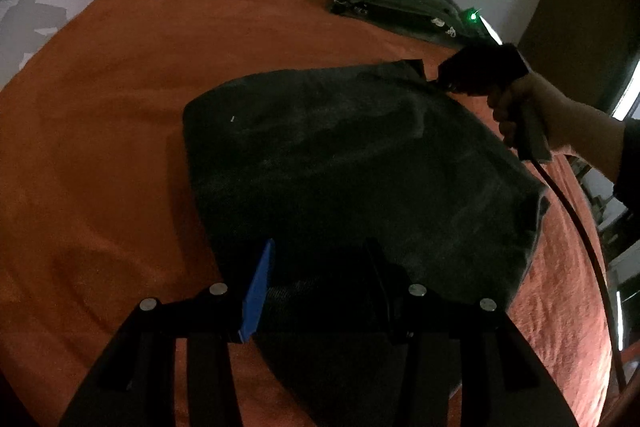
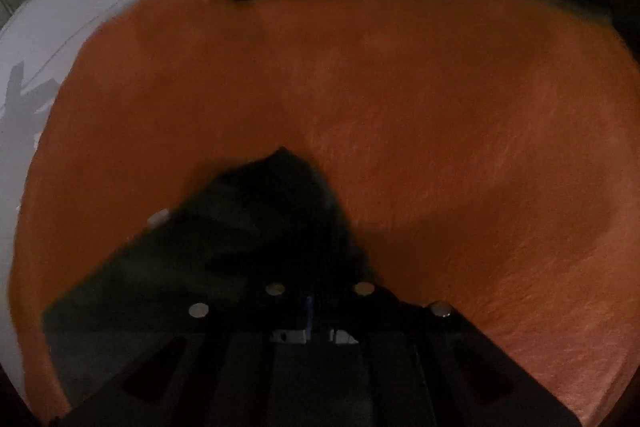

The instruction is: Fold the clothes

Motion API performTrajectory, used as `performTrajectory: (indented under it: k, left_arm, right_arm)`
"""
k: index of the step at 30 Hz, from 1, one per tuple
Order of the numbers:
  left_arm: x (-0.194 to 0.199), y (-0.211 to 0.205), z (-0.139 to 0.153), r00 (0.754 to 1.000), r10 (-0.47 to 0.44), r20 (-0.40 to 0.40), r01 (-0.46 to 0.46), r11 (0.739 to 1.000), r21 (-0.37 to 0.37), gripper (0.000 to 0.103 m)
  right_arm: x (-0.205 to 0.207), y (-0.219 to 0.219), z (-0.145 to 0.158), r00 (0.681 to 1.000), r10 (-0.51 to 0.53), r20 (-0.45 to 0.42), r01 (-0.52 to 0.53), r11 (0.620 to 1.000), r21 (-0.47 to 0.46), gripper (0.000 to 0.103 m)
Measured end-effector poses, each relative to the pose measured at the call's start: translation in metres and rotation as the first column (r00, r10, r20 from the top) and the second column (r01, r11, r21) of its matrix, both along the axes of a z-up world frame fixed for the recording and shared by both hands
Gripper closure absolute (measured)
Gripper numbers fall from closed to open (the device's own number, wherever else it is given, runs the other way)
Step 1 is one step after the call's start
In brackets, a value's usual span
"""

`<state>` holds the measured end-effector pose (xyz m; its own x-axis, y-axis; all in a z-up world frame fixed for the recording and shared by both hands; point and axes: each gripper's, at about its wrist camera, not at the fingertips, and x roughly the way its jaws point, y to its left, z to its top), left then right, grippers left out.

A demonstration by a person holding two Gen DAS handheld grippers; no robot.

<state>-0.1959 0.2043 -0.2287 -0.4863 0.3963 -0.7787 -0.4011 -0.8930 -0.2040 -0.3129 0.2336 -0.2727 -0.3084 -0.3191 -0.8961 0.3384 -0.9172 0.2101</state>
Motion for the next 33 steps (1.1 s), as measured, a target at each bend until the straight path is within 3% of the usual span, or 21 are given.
performTrajectory:
  k: [4,6,8,11,13,16,19,21,22,24,27,29,30,33]
  left_arm:
    - [0.005,-0.018,0.012,1.0,0.02,0.01,-0.02,0.996,0.082,0.056]
    - [0.01,-0.045,0.03,0.997,0.071,-0.015,-0.066,0.975,0.213,0.056]
    - [0.012,-0.056,0.039,0.998,0.055,-0.014,-0.05,0.967,0.248,0.056]
    - [0.019,-0.058,0.044,0.999,0.019,-0.027,-0.012,0.975,0.22,0.056]
    - [0.02,-0.054,0.035,0.999,-0.03,0.011,0.027,0.978,0.206,0.056]
    - [0.023,-0.042,0.007,0.995,-0.061,0.075,0.052,0.993,0.11,0.056]
    - [0.029,-0.044,-0.003,0.995,-0.061,0.079,0.055,0.996,0.071,0.056]
    - [0.032,-0.051,-0.001,0.994,-0.056,0.093,0.047,0.994,0.095,0.055]
    - [0.034,-0.055,-0.001,0.993,-0.06,0.105,0.048,0.993,0.111,0.055]
    - [0.039,-0.061,-0.002,0.99,-0.069,0.126,0.051,0.989,0.14,0.053]
    - [0.046,-0.062,-0.01,0.989,-0.079,0.128,0.066,0.993,0.101,0.052]
    - [0.047,-0.064,-0.014,0.987,-0.081,0.137,0.069,0.993,0.092,0.052]
    - [0.049,-0.065,-0.015,0.987,-0.081,0.139,0.069,0.994,0.09,0.052]
    - [0.051,-0.069,-0.015,0.986,-0.081,0.144,0.068,0.994,0.09,0.051]
  right_arm:
    - [0.031,0.02,0.043,0.997,-0.027,-0.079,0.016,0.992,-0.129,0.099]
    - [0.062,0.035,0.065,0.993,-0.04,-0.114,0.019,0.984,-0.179,0.096]
    - [0.107,0.048,0.062,0.996,-0.029,-0.08,0.009,0.973,-0.23,0.095]
    - [0.162,0.061,0.044,0.999,-0.022,-0.037,0.011,0.959,-0.284,0.095]
    - [0.199,0.068,0.022,0.995,-0.04,-0.093,0.012,0.96,-0.279,0.095]
    - [0.219,0.071,-0.009,0.993,0.008,-0.117,-0.027,0.986,-0.165,0.097]
    - [0.214,0.077,0.0,0.994,0.012,-0.112,-0.032,0.985,-0.171,0.097]
    - [0.232,0.079,0.02,0.983,0.024,-0.179,-0.063,0.974,-0.216,0.095]
    - [0.24,0.079,0.03,0.976,0.043,-0.212,-0.092,0.97,-0.225,0.09]
    - [0.249,0.075,0.033,0.963,0.078,-0.256,-0.112,0.987,-0.119,0.078]
    - [0.233,0.084,-0.002,0.987,0.037,-0.154,-0.039,0.999,-0.013,0.081]
    - [0.229,0.106,-0.011,0.995,-0.044,-0.092,0.032,0.991,-0.128,0.09]
    - [0.226,0.116,-0.012,0.993,-0.1,-0.07,0.087,0.982,-0.167,0.099]
    - [0.225,0.129,-0.003,0.987,-0.158,-0.026,0.144,0.946,-0.29,0.098]
